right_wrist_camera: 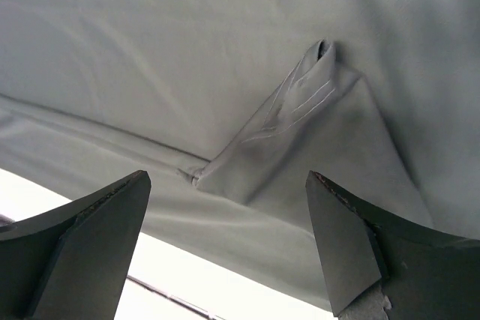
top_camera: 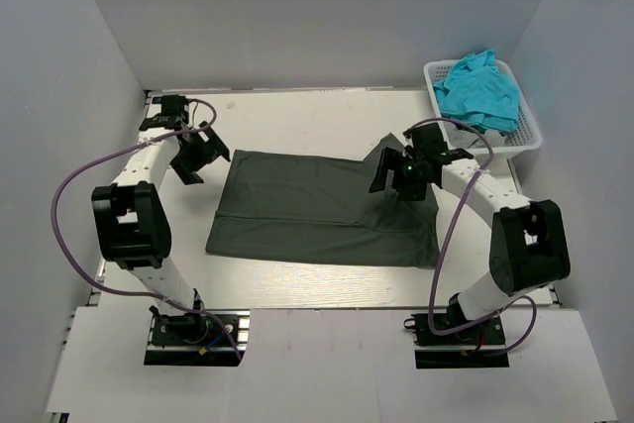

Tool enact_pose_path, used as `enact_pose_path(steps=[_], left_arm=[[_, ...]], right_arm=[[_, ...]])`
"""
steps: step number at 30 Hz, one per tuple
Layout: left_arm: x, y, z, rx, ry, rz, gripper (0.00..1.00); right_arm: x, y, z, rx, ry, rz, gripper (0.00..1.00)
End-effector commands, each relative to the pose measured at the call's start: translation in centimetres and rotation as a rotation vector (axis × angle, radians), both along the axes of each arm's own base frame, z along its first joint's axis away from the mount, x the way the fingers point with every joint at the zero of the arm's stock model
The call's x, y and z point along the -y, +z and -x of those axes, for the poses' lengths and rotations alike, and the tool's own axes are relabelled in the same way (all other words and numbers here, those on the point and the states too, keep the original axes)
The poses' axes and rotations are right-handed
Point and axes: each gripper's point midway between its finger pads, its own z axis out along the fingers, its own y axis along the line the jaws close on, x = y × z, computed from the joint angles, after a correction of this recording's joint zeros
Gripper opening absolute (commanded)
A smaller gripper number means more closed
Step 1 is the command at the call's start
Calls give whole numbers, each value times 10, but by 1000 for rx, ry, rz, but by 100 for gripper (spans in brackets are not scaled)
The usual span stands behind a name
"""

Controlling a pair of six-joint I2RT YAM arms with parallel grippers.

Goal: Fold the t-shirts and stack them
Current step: Fold the flattened tshirt in 1/3 of the way

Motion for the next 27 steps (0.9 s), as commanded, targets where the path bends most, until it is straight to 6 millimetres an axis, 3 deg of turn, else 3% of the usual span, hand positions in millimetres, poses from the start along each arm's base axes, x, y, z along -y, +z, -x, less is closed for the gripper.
enact_pose_path(steps=[1,4,7,9,10,11,15,18,21,24,25,27], left_arm=[[-1,11,-6,23,-12,-3,100],[3,4,-8,5,-22,20,100],[5,2,-10,7,-27,30,100],[5,2,-10,7,-27,30,100],[3,1,-11,6,-22,20,100],[1,4,-11,15,-18,11,100],[0,9,-13,24,-15,2,100],[1,14,-19,50,-27,6,100],[4,8,-33,63,-36,-3,100],[4,2,-46,60,-46,-22,100],[4,-10,-49,32,-46,-20,100],[3,-10,-65,50,-46,-21,100]], right_arm=[[-11,-1,5,-21,40,-50,90],[-30,-6,-1,-45,91,-128,90],[-46,-5,-26,-6,109,-173,90],[-43,-20,-30,-48,98,-132,90],[-44,-17,-41,-26,104,-121,90],[-41,-31,-42,-54,92,-90,90],[-42,-38,-53,-52,98,-79,90],[-46,-20,-64,-4,118,-83,90],[-44,16,-79,101,112,-74,90],[-32,30,-90,137,68,-21,90],[-29,34,-95,153,59,-3,90],[-17,33,-107,168,11,65,90]])
